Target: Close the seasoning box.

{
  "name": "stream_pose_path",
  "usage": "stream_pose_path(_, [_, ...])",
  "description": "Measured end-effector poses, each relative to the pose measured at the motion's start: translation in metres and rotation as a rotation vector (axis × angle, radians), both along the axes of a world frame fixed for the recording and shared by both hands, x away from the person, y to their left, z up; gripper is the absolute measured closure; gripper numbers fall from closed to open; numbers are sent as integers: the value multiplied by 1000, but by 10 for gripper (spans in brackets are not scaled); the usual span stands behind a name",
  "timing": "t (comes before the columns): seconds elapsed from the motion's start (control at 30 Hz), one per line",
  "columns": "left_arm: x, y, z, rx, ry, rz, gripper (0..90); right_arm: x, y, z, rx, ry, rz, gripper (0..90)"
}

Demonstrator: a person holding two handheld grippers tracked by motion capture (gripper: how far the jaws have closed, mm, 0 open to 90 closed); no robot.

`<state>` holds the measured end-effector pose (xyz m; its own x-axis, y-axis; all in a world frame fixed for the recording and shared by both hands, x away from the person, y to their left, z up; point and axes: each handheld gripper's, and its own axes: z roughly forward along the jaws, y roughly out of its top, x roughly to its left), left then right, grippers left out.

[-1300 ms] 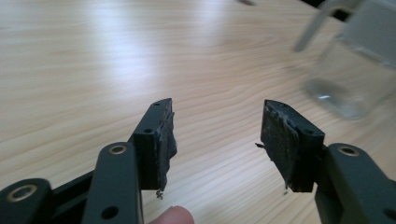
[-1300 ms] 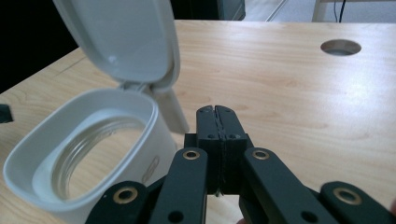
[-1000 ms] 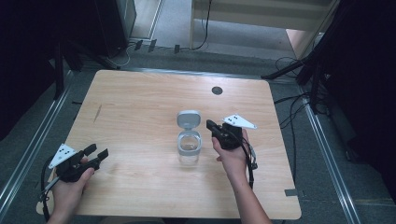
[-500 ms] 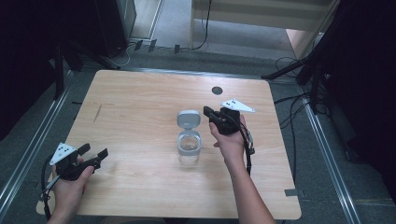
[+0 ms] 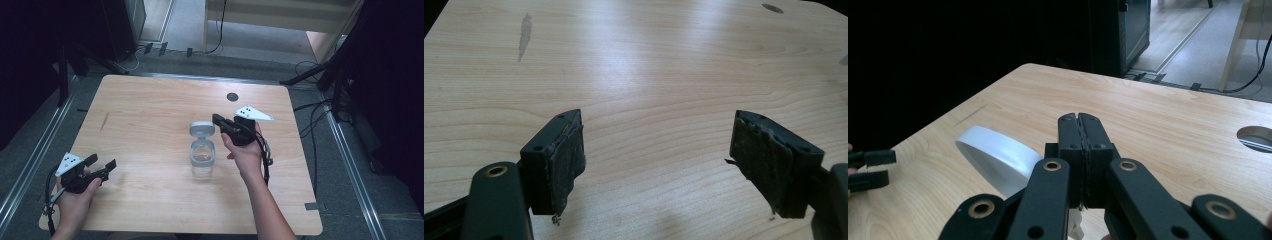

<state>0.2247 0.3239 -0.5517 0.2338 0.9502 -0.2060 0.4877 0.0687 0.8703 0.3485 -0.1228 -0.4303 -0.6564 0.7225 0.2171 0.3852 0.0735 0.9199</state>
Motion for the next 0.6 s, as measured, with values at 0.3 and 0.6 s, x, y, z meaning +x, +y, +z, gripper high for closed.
stream_pose_path(0.3, [0, 0, 0, 1, 1, 1, 221, -25, -11, -8, -21, -11, 16, 900])
stream_pose_path(0.6, [0, 0, 0, 5, 3, -2, 223, -34, -30, -16, -63, -31, -71, 334])
